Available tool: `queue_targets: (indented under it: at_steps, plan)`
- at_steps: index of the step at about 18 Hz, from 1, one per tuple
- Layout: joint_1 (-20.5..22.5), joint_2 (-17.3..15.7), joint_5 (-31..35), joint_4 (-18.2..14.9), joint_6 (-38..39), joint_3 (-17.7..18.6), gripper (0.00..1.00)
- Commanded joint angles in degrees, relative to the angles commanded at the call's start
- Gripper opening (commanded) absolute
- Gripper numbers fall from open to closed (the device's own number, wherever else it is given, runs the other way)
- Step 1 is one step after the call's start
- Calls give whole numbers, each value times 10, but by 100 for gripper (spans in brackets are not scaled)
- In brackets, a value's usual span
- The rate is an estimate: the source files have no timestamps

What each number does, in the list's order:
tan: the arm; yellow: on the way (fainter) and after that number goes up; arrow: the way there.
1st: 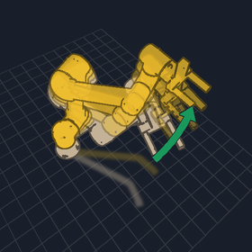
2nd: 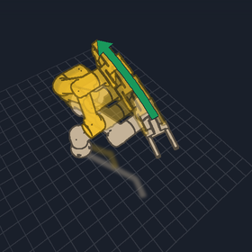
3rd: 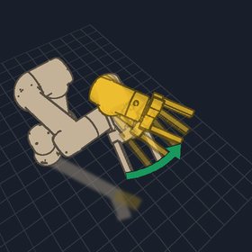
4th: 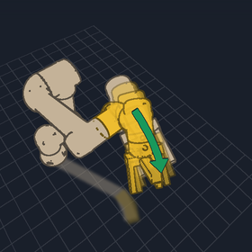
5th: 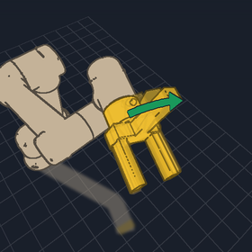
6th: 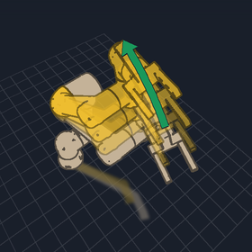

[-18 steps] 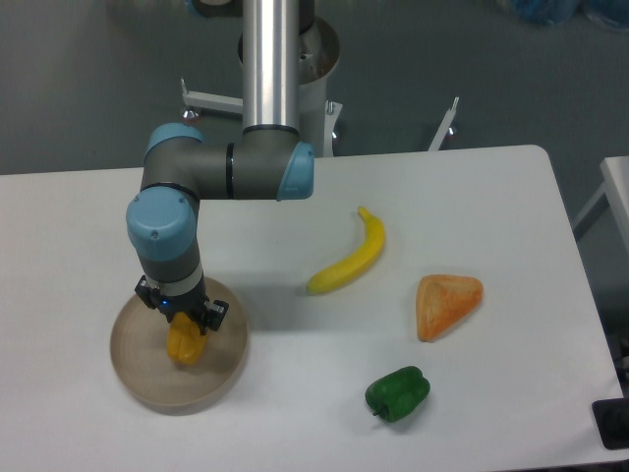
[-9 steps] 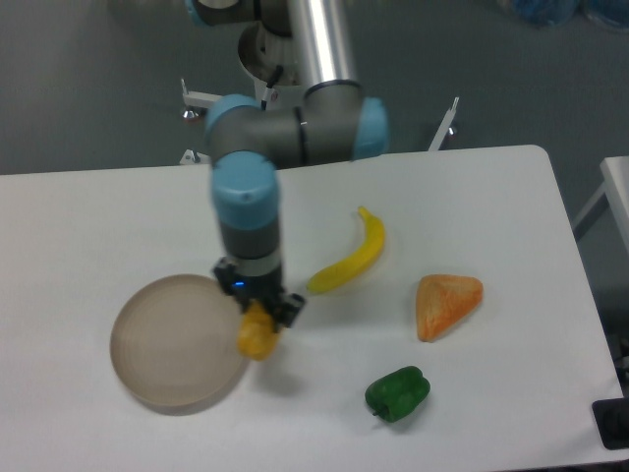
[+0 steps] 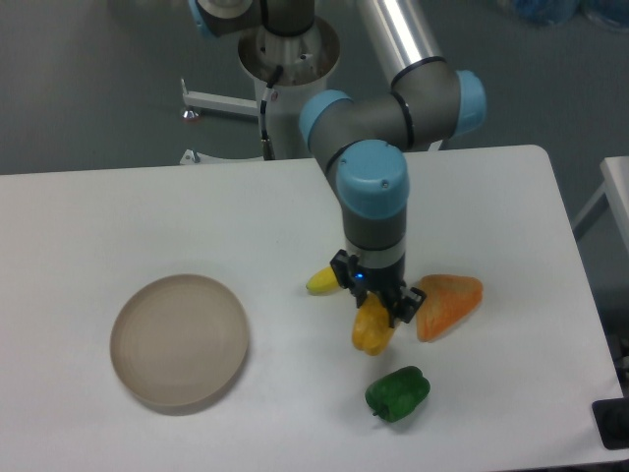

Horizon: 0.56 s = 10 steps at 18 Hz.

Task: Pick up the yellow pepper from the plate
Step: 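Lift the yellow pepper off the plate toward the banana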

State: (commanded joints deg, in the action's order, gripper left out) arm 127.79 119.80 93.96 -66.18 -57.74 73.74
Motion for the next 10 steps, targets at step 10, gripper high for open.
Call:
queue_targets:
  at_steps: [10]
  plan:
    - [2, 13, 0, 5, 1, -9, 36]
